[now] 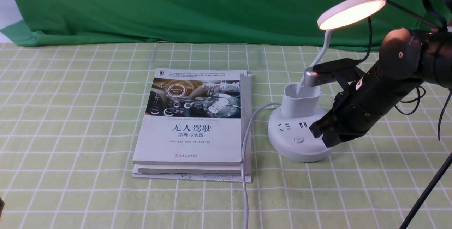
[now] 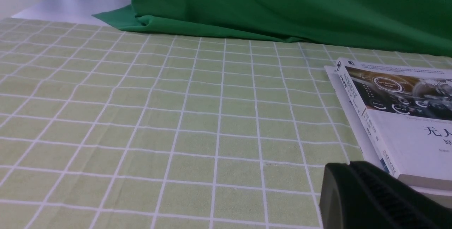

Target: Turn on the table lamp on the green coffee tablecloth with your hand.

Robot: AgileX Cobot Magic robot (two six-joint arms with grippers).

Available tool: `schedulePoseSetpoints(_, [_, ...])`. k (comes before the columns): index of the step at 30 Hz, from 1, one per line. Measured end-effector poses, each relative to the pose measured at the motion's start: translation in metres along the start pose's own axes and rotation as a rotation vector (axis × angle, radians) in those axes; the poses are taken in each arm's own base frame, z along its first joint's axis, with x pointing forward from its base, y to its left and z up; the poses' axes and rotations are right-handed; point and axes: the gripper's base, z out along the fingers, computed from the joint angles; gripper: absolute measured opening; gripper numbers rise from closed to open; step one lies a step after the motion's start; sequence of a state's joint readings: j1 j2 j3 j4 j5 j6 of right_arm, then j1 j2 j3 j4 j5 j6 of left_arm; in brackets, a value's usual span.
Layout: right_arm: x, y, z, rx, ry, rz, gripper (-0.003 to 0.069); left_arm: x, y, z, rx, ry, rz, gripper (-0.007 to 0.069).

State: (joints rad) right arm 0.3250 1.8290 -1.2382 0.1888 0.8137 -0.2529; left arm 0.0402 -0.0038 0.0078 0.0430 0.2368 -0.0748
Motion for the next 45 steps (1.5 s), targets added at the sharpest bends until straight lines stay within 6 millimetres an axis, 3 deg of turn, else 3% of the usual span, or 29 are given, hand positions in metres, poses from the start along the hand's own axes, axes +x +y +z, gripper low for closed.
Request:
schedulePoseSetpoints(5, [0.031, 0.006, -0.016, 0.006, -0.014, 0.012, 0.0030, 0.000, 0.000, 0.000, 0.000, 0.000, 0.000, 0.0003])
schedulePoseSetpoints(11, [0.078, 0.018, -0.065, 0.021, -0.131, 0.037, 0.0030, 0.000, 0.000, 0.000, 0.000, 0.000, 0.000, 0.0003])
schedulePoseSetpoints(19, [0.129, 0.031, -0.116, 0.030, -0.300, 0.052, 0.0039, 0.000, 0.000, 0.000, 0.000, 0.000, 0.000, 0.0003])
schedulePoseSetpoints(25, [0.145, 0.038, -0.150, 0.041, -0.472, 0.051, 0.0063, 0.000, 0.000, 0.000, 0.000, 0.000, 0.000, 0.0003])
schedulePoseSetpoints(31, [0.149, 0.039, -0.169, 0.073, -0.625, 0.033, 0.0054, 0.000, 0.000, 0.000, 0.000, 0.000, 0.000, 0.0003])
schedulePoseSetpoints(35, [0.159, 0.036, -0.173, 0.131, -0.779, 0.008, 0.0030, 0.000, 0.000, 0.000, 0.000, 0.000, 0.000, 0.0003])
schedulePoseSetpoints(38, [0.186, 0.029, -0.166, 0.206, -0.919, 0.031, 0.0030, 0.000, 0.000, 0.000, 0.000, 0.000, 0.000, 0.0003])
schedulePoseSetpoints(41, [0.222, 0.022, -0.146, 0.289, -1.002, 0.081, 0.0030, 0.000, 0.000, 0.000, 0.000, 0.000, 0.000, 0.0003])
schedulePoseSetpoints(42, [0.226, 0.021, -0.146, 0.303, -1.022, 0.086, 0.0030, 0.000, 0.000, 0.000, 0.000, 0.000, 0.000, 0.0003])
schedulePoseSetpoints(43, [0.246, 0.018, -0.127, 0.344, -1.033, 0.120, 0.0030, 0.000, 0.000, 0.000, 0.000, 0.000, 0.000, 0.0003])
schedulePoseSetpoints(45, [0.263, 0.017, -0.109, 0.379, -1.040, 0.149, 0.0030, 0.000, 0.000, 0.000, 0.000, 0.000, 0.000, 0.0003])
